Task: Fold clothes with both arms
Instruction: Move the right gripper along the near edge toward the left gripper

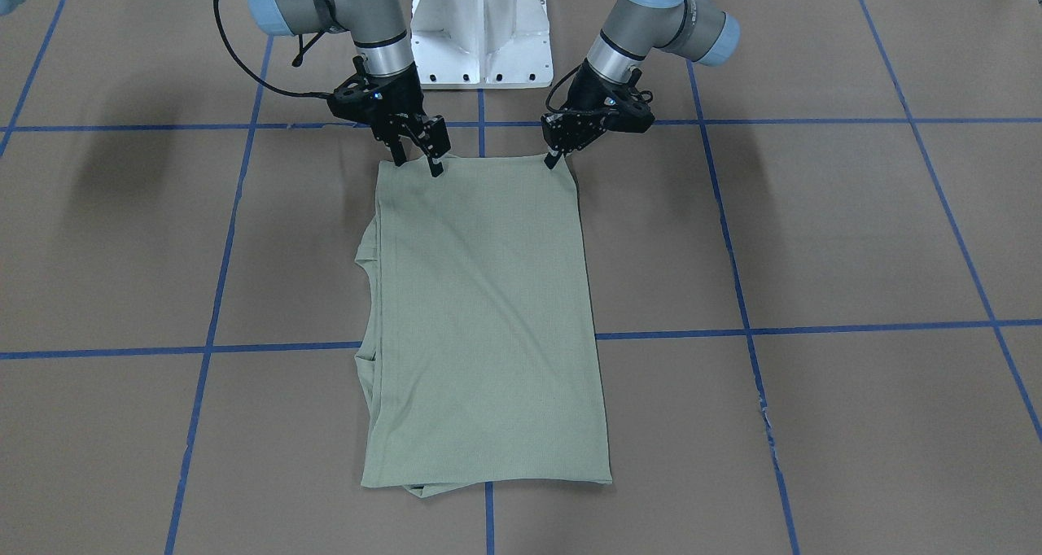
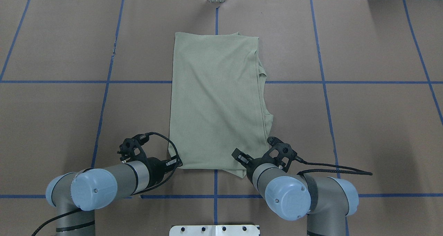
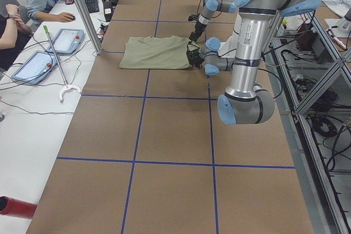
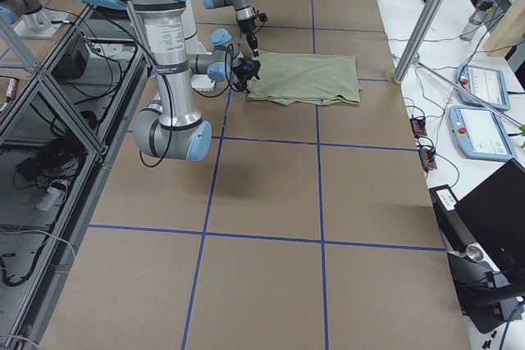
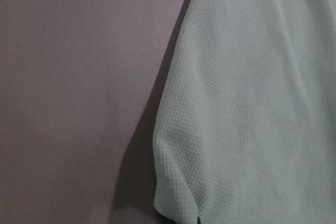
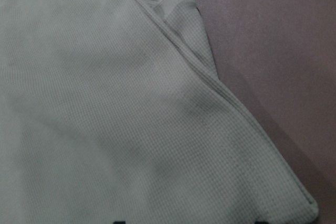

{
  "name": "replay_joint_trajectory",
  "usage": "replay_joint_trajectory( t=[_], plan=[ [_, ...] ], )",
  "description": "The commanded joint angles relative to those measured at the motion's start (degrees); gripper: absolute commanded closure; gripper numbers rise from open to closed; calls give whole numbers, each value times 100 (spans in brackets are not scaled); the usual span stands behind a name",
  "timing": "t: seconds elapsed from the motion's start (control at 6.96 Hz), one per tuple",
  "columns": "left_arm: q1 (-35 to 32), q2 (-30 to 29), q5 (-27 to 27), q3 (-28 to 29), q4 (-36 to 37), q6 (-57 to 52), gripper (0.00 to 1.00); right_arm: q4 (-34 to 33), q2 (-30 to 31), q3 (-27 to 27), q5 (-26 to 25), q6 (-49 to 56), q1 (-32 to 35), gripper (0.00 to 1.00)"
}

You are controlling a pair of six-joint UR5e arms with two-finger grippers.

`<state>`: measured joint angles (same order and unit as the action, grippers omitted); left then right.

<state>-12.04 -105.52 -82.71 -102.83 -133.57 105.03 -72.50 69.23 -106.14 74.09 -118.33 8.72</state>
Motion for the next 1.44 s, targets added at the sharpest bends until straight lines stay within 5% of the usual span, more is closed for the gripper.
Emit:
replay_joint_trajectory(
  t=[0.0,0.43,0.86,1.29],
  plan=[
    [0,14,0,0,-3,0,100,-1,-23,15,-35,2,-11,15],
    [0,-4,0,-9,-3,0,100,8,-164,50,-299,-156,7,34],
    [0,-30,-9,-17,-3,-9,100,-10,-164,128,-299,-147,7,34],
    [-9,-30,-9,-18,-3,-9,100,-264,-173,146,-255,-77,-10,23]
  ],
)
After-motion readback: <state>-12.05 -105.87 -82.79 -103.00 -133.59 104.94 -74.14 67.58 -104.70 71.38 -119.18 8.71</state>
